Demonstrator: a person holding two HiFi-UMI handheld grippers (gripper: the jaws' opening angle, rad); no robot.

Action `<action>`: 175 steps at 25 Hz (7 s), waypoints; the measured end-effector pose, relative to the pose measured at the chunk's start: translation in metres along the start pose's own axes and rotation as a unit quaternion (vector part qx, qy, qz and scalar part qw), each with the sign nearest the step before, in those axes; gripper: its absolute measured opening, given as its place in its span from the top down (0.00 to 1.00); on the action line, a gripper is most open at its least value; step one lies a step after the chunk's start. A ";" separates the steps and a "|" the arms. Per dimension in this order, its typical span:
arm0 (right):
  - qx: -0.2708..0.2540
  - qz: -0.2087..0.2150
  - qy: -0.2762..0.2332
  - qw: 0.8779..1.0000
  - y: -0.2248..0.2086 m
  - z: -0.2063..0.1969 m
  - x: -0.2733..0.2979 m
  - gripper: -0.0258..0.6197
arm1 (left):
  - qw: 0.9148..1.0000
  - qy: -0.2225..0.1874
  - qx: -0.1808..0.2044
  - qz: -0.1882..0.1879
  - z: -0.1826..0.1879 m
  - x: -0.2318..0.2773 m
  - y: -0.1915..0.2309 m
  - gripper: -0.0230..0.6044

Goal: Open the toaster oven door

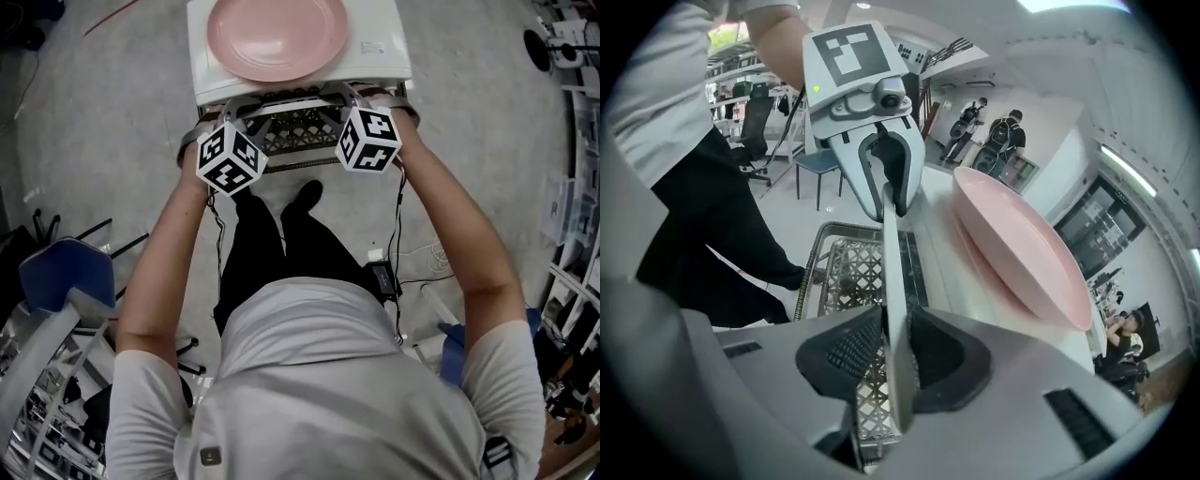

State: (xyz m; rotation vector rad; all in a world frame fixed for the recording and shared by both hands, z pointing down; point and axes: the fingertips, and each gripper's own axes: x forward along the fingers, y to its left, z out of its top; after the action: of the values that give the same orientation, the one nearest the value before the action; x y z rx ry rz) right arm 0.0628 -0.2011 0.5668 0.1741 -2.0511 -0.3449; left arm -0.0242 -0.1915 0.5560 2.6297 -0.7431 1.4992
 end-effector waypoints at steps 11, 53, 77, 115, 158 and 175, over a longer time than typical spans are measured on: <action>-0.008 0.000 0.010 1.000 0.000 -0.003 0.001 0.81 | 1.000 -0.007 -0.001 0.013 0.001 0.003 0.001 0.78; -0.086 -0.133 0.072 0.985 0.110 -0.032 0.012 0.83 | 0.983 0.010 0.106 0.148 -0.034 0.019 -0.112 0.81; -0.137 -0.257 0.042 0.956 0.165 -0.043 0.047 0.83 | 0.943 0.045 0.192 0.269 -0.078 0.046 -0.160 0.83; -0.130 -0.369 0.007 0.920 0.229 -0.105 0.147 0.82 | 0.897 -0.016 0.244 0.367 -0.151 0.150 -0.211 0.81; 0.090 -0.306 -0.112 0.941 0.223 -0.058 0.051 0.90 | 0.927 -0.128 0.082 0.342 -0.075 0.051 -0.226 0.86; 0.206 -0.319 -0.221 0.898 0.167 0.054 -0.155 0.92 | 0.884 -0.232 -0.155 0.376 0.028 -0.149 -0.170 0.94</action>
State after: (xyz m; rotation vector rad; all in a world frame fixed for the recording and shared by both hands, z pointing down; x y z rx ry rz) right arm 0.0943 0.0078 0.4659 1.1366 -2.4560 -0.3606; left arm 0.0062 0.0105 0.4549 2.5612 -2.0263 0.6596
